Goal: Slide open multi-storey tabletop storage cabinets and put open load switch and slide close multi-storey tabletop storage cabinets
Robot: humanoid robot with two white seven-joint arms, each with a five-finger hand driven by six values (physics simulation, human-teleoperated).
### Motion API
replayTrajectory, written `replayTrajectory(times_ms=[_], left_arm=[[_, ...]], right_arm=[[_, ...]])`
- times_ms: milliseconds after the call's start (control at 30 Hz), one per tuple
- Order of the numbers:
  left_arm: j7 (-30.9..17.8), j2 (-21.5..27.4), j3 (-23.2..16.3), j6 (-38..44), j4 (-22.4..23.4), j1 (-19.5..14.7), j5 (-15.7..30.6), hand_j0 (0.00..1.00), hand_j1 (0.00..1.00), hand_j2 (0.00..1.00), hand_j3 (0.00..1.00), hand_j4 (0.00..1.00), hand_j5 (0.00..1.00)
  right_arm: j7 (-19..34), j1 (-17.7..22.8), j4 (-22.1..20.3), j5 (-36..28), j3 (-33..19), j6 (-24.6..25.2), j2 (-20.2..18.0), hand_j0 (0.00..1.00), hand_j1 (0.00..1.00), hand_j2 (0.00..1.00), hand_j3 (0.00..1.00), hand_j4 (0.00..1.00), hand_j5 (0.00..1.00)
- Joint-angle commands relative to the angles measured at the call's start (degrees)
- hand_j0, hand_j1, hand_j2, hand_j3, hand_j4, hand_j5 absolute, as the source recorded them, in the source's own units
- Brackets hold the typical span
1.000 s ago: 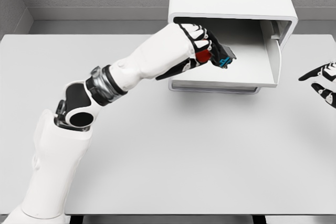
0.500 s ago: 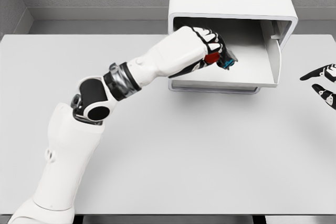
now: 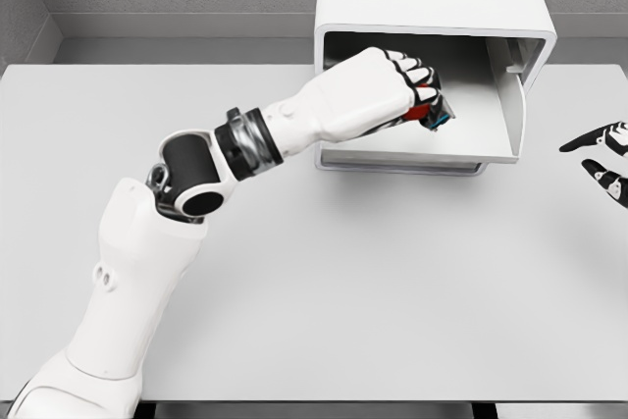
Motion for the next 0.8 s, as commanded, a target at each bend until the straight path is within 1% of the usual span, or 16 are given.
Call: replayTrajectory(times_ms=[0,133,267,533,767], left_arm=[[0.1,0.0,-0.4,0.1,0.8,0.0,-1.9,0.34,0.34,0.34,0.34,0.34,0.34],[0.0,0.0,-1.1,0.1,3.3,-1.1,-3.0,0.34,0.34,0.34,0.34,0.34,0.34],[0.1,0.0,-3.3,0.4,3.3,-2.0,-3.3,0.34,0.34,0.34,0.34,0.34,0.34],[0.1,0.0,-3.1,1.4,5.4,-3.4,-3.6,0.34,0.34,0.34,0.34,0.34,0.34],[0.1,0.0,-2.5,3.1,5.7,-3.8,-3.6,0.38,0.38,0.38,0.38,0.38,0.38]], right_arm=[[0.0,0.0,0.0,-0.4,0.0,0.1,0.0,0.55,0.55,0.55,0.55,0.55,0.55],[0.0,0.0,0.0,-0.4,0.0,0.1,0.0,0.55,0.55,0.55,0.55,0.55,0.55],[0.0,0.0,0.0,-0.4,0.0,0.1,0.0,0.55,0.55,0.55,0.55,0.55,0.55],[0.0,0.0,0.0,-0.4,0.0,0.1,0.0,0.56,0.56,0.56,0.56,0.56,0.56],[-0.1,0.1,0.0,-0.4,0.0,0.1,0.0,0.56,0.56,0.56,0.56,0.56,0.56]])
